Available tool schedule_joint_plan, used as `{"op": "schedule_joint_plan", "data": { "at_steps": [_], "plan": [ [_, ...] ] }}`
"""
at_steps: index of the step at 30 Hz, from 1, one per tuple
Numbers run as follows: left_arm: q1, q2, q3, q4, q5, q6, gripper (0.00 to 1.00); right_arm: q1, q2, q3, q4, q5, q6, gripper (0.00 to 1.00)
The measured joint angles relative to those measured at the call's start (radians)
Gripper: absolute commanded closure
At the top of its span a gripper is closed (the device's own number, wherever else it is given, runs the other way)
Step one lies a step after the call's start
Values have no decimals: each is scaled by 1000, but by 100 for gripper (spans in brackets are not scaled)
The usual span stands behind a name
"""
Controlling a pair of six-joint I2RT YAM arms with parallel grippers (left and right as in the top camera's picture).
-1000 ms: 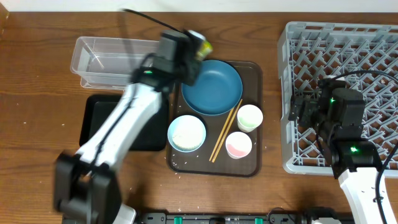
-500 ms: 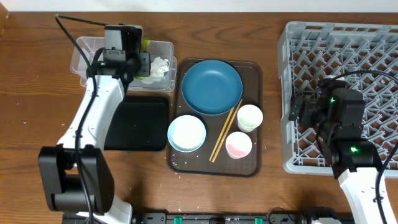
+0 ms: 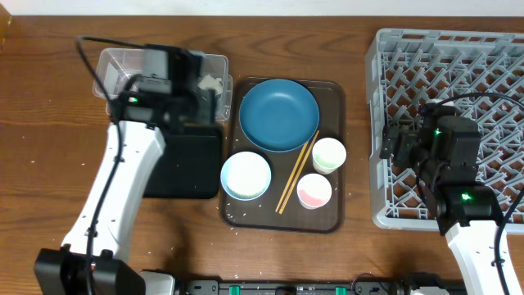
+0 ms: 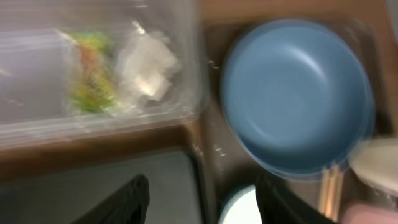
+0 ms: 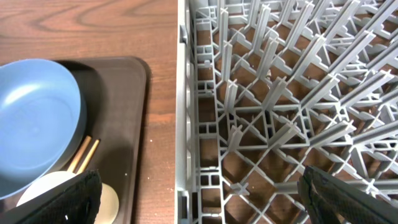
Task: Sort waste into correct bins and load items into the dishwasher rack
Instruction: 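Grasp the white rice bowl with the left gripper and lift it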
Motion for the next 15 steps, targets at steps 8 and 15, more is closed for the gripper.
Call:
{"op": "schedule_joint_plan", "data": {
  "at_steps": [8,15],
  "plan": [
    [-218,95,-75,-48,36,-35,42,0,0,0,0,0,0,1],
    [-366,259,-97,-39,44,-89,44,0,0,0,0,0,0,1]
  ]
}}
